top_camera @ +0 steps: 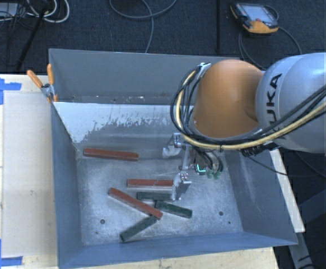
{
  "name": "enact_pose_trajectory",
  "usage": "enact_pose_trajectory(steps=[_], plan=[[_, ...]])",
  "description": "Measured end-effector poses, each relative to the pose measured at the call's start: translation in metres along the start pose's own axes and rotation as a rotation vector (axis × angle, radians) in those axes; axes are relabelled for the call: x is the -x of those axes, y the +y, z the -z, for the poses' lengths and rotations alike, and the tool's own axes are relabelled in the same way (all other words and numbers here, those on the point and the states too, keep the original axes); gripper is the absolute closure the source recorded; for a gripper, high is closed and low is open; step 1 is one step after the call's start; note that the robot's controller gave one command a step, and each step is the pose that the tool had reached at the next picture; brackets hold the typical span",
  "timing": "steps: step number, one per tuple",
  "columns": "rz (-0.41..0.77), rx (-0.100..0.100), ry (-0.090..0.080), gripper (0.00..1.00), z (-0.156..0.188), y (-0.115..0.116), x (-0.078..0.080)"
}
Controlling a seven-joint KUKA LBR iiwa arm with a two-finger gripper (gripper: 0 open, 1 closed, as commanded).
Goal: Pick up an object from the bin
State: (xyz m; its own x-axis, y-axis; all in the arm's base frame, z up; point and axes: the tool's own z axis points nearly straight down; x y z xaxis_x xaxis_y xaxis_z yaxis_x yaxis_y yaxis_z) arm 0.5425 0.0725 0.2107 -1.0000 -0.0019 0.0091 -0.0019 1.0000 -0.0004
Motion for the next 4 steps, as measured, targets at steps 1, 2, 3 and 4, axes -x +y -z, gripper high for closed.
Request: enact_pose_trajectory(steps=[1, 2, 3, 4], plan=[[-0.002, 0.001, -0.008, 0.0, 0.004, 0.0, 0.002], [-0.001, 0.001, -0.016, 0.0, -0.037, 0.0, 0.005], [0.03, 0.005, -0.018, 1.0, -0.129, 0.002, 0.019], [0.029, 0.005, -0.018, 1.0, -0.129, 0.002, 0.019]])
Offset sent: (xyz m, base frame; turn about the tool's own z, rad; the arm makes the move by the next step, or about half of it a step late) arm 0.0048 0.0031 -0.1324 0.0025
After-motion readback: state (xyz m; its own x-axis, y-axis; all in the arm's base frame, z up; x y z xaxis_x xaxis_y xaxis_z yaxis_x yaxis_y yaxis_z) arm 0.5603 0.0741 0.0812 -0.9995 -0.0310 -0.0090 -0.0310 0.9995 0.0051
